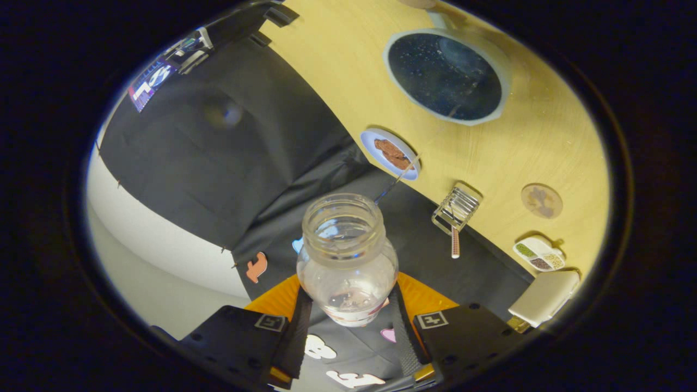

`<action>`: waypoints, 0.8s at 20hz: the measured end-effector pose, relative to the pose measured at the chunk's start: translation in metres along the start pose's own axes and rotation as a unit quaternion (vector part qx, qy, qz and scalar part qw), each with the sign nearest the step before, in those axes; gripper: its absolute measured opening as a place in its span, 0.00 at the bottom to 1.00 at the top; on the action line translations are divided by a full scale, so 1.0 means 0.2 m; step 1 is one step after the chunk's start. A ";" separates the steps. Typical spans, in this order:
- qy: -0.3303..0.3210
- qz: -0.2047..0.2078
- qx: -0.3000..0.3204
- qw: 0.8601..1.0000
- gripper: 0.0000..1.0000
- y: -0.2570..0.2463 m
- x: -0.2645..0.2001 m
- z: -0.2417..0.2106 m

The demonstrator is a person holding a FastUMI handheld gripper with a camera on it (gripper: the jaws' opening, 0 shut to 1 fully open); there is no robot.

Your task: Take the bottle from table, then pour the juice into the cup, finally place the bottle on the coaster

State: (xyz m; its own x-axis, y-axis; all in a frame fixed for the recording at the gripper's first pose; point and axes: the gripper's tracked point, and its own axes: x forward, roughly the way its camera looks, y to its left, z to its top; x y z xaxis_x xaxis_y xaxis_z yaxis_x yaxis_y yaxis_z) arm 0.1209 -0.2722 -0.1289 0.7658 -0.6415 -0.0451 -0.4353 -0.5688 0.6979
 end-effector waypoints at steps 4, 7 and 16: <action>0.001 -0.005 0.001 1.000 0.72 -0.02 0.00 -0.01; 0.001 -0.003 0.000 1.000 0.72 -0.01 0.00 0.00; -0.010 -0.001 -0.001 1.000 0.72 -0.02 -0.03 0.04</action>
State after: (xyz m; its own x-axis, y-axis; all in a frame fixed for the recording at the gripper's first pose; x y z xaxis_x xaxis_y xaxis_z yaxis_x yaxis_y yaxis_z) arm 0.1153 -0.2700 -0.1377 0.7574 -0.6501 -0.0612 -0.4320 -0.5692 0.6996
